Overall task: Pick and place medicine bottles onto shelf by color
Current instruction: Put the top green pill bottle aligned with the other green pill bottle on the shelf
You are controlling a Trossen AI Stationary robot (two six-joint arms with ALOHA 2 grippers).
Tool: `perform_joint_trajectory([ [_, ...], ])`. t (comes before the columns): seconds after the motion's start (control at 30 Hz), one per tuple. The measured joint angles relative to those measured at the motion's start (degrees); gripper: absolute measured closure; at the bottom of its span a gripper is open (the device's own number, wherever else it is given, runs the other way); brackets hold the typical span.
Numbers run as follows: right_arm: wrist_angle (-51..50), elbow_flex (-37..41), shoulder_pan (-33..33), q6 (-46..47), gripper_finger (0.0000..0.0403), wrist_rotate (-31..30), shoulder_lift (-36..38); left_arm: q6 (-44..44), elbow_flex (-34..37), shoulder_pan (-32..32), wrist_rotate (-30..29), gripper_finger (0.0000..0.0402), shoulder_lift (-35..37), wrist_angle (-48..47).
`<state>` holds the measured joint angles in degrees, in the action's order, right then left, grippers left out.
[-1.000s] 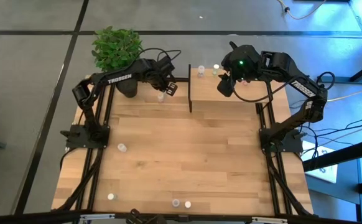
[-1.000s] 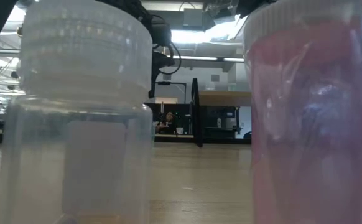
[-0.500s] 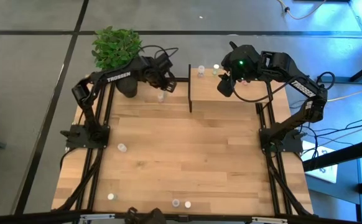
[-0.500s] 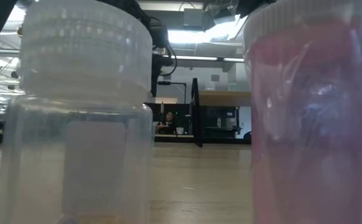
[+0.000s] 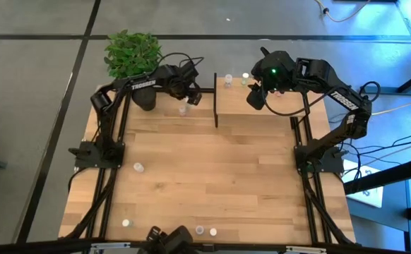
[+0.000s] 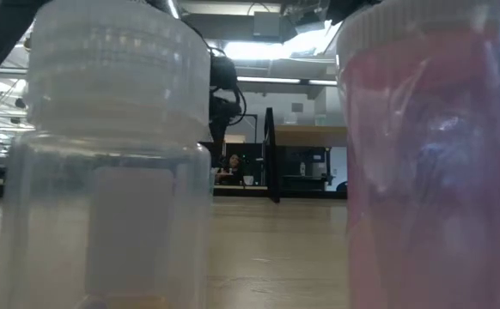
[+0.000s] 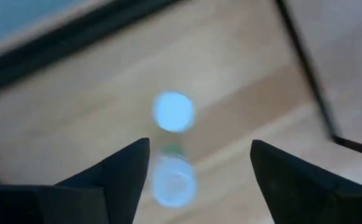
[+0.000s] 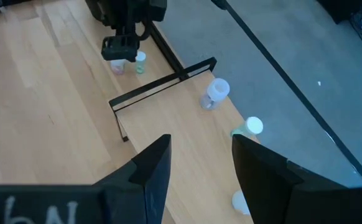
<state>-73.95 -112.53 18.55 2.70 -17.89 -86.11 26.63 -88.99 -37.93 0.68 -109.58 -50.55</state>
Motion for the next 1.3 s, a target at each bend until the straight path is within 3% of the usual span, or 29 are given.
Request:
perform_joint_trajectory([
  [0.1, 0.00, 0.00, 0.00, -0.04, 0.0230, 0.00, -0.02, -1.71, 0.02, 0.22, -4.99, 0.0123, -0.53, 0.38],
  [0.2, 0.00, 0.00, 0.00, 0.00, 0.0230, 0.01, 0.00, -1.83, 0.02, 0.26, -6.43, 0.0122, -0.84, 0.78],
  [1.17, 0.02, 0.00, 0.00, -0.04, 0.0231, 0.00, -0.02, -8.98, 0.02, 0.22, -5.48, 0.0122, -7.21, 4.50],
  [1.3, 0.01, 0.00, 0.00, -0.02, 0.0231, 0.00, 0.00, -8.96, 0.02, 0.22, -7.42, 0.0122, -7.17, 4.97],
])
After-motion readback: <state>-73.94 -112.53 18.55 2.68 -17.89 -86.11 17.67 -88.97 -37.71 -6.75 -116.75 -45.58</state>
